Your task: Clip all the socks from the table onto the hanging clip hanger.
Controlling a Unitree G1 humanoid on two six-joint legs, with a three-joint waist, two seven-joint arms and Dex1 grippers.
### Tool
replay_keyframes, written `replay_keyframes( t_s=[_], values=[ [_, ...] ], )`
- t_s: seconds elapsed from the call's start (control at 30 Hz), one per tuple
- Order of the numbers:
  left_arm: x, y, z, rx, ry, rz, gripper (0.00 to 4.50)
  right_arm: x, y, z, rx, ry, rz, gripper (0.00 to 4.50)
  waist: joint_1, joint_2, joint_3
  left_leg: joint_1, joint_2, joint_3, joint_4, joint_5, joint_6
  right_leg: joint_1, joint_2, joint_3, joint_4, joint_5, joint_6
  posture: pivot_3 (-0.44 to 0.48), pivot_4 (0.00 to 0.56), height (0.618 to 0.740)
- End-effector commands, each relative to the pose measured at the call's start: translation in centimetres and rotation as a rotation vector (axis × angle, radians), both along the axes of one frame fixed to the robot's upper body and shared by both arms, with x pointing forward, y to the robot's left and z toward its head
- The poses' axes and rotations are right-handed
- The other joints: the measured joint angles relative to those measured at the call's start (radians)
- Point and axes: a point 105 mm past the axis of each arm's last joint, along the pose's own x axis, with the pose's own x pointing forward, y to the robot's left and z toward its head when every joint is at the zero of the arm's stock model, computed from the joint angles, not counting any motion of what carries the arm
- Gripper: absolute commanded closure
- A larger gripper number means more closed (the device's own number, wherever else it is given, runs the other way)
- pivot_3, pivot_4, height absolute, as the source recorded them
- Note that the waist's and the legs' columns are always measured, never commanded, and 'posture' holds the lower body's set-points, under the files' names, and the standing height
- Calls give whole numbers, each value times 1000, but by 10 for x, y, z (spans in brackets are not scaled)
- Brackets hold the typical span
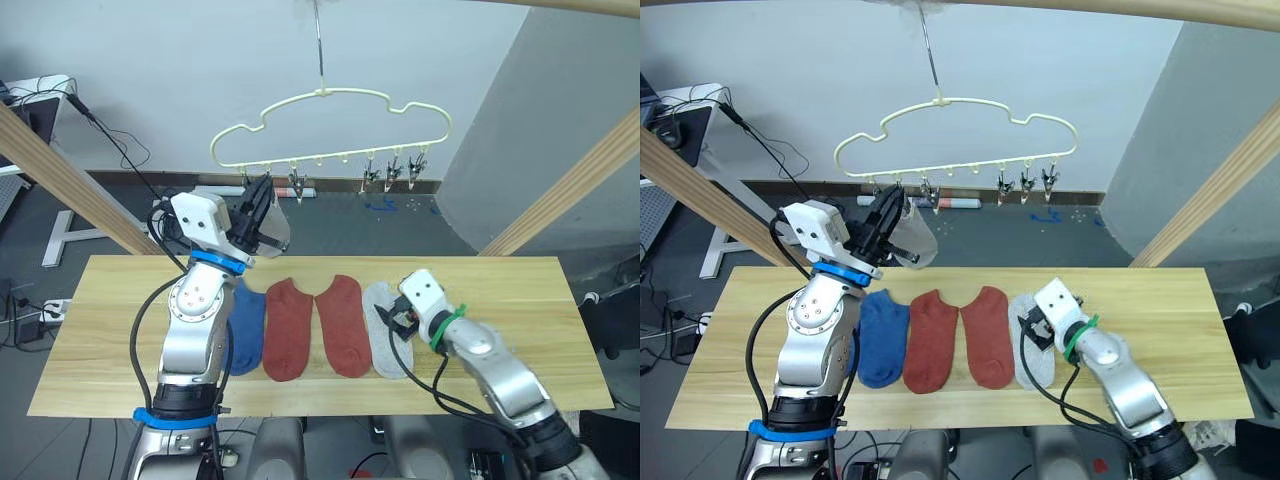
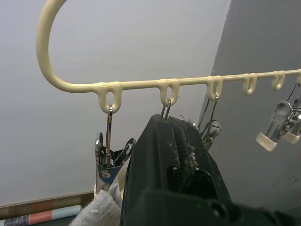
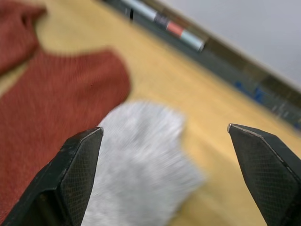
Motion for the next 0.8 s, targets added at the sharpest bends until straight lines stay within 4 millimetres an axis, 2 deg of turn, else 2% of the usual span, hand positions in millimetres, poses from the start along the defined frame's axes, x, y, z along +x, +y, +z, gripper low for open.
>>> replay_keyframes(
  t_s=[0.03, 0.23, 0.27, 0.37, 0.4, 0.57, 0.6, 0.63, 0.7, 0.8],
  values=[
    [-4, 1, 9, 2, -14, 5, 4500, 8, 0, 2, 22, -28, -35, 64, 0, 0, 0, 0, 0, 0, 0, 0, 0, 0, 0, 0, 0, 0, 0, 22, 342, 740],
    [-7, -4, 17, 4, -9, 3, 4500, 17, 5, -19, 41, 44, -65, 64, 2, 0, 0, 0, 0, 0, 0, 0, 0, 0, 0, 0, 0, 0, 0, 25, 343, 740],
    [-7, -4, 16, 5, -5, 3, 4500, 18, 6, -21, 42, 53, -67, 229, 2, 0, 0, 0, 0, 0, 0, 0, 0, 0, 0, 0, 0, 0, 0, 25, 343, 740],
    [-9, -5, 17, 13, -7, 6, 4500, 18, 7, -29, 37, 76, -78, 915, 2, 0, 0, 0, 0, 0, -1, 0, 0, 0, 0, 0, -1, 0, 0, 27, 344, 740],
    [-9, -5, 17, 15, -7, 7, 4500, 18, 6, -30, 38, 80, -83, 1373, 3, 0, 0, 0, 0, 0, -1, 0, 0, 0, 0, 0, -1, 0, 0, 27, 344, 740],
    [-10, -3, 17, 20, 3, 3, 4500, 16, 2, -31, 32, 72, -84, 3124, 4, 0, 0, 0, 0, -1, 0, 0, 0, 0, 0, 0, -1, 0, 0, 27, 344, 740],
    [-11, -4, 17, 8, 14, -10, 4500, 16, 1, -28, 32, 62, -79, 3561, 4, 0, 0, 0, 0, -1, 0, 0, 0, 0, 0, 0, -1, 0, 0, 32, 344, 740],
    [-11, -6, 16, -9, 31, -34, 4500, 16, 2, -20, 25, 32, -53, 3803, 4, 0, 0, 0, 0, -1, 0, 0, 0, 0, 0, 0, -1, 0, 0, 32, 344, 740],
    [-12, -9, 16, -42, 64, -79, 4500, 16, 7, 3, 12, -43, 15, 4461, 4, 1, 0, -1, 0, -1, -1, 0, 0, 0, 0, 0, -1, 0, 0, 29, 345, 740],
    [-15, -12, 17, -98, 116, -147, 4500, 12, 26, 40, -16, -148, 170, 4489, 2, 1, 1, -1, 0, 0, 0, 0, 0, -1, 0, 0, -1, 0, 0, 26, 345, 740]
  ],
)
